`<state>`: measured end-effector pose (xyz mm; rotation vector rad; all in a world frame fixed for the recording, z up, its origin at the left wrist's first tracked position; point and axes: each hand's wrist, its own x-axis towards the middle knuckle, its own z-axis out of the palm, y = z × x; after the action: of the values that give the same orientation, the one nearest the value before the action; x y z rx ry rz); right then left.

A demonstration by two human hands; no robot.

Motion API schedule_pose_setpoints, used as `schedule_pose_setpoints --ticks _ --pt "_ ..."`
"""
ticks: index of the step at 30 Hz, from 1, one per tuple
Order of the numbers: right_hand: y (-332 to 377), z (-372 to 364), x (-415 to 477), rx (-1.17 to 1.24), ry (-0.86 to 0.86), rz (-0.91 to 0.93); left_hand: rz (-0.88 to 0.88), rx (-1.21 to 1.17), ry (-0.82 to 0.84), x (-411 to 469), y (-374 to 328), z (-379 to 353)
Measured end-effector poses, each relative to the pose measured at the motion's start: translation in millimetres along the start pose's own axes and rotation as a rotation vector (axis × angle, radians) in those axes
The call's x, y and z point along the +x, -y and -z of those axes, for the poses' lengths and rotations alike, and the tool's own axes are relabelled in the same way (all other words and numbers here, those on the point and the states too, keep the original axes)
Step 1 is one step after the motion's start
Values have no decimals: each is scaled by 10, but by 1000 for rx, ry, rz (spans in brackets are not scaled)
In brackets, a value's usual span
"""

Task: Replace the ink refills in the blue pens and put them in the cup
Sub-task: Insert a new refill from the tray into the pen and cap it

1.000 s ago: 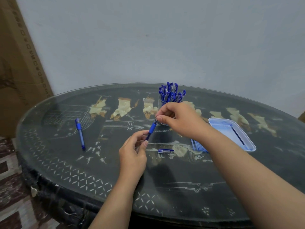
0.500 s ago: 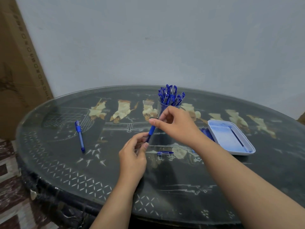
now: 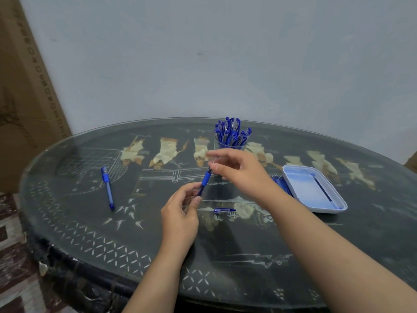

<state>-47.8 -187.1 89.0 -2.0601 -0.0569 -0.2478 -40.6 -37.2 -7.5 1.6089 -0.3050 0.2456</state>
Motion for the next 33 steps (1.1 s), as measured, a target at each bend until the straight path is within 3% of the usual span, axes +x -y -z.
schedule_pose_setpoints --ticks 7,11,13,23,28,33 --pt "-33 -69 0 -69 -150 -29 11 -7 6 1 11 -6" --pt "-30 -42 -17 65 -54 -45 22 -17 11 7 5 -9" --pt "-18 -34 -17 18 -38 -23 20 -6 9 9 6 -7" --pt "15 -220 -55 -121 -286 -66 -31 44 -21 -7 -3 -7" --pt "-5 -217 -60 96 -173 -61 -22 32 -28 3 0 -12" --pt "-18 -210 -49 -2 -202 -42 -18 53 -30 1 3 -9"
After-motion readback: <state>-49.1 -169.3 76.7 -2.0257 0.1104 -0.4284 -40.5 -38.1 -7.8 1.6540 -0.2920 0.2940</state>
